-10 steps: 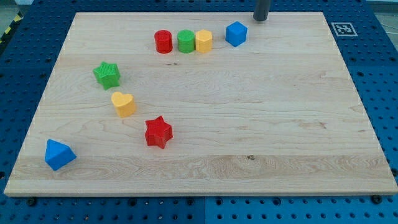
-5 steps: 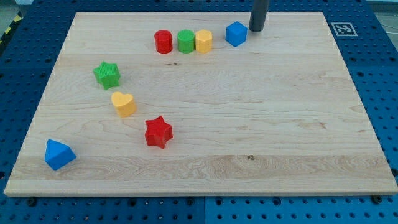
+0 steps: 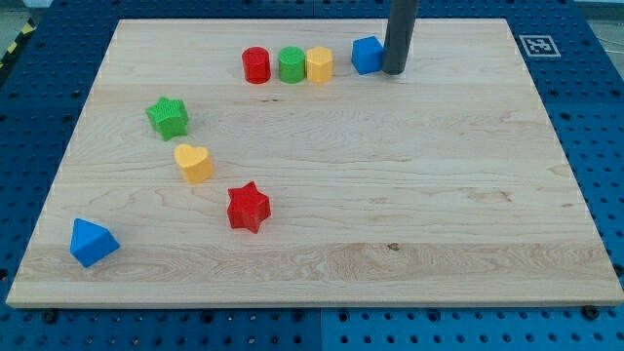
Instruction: Push the blue cube into the yellow hexagon
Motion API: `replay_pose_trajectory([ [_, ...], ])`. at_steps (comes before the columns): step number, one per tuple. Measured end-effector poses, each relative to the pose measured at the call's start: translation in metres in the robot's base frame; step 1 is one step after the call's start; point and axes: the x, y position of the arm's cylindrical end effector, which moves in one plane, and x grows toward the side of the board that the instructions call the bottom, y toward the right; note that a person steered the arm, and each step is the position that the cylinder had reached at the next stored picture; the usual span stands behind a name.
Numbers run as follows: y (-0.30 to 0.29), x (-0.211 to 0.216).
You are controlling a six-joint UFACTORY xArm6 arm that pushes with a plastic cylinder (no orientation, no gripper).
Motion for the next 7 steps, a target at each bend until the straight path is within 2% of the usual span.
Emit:
replay_pose_trajectory([
  [5, 0.009, -0.053],
  [7, -0.017, -0.05],
])
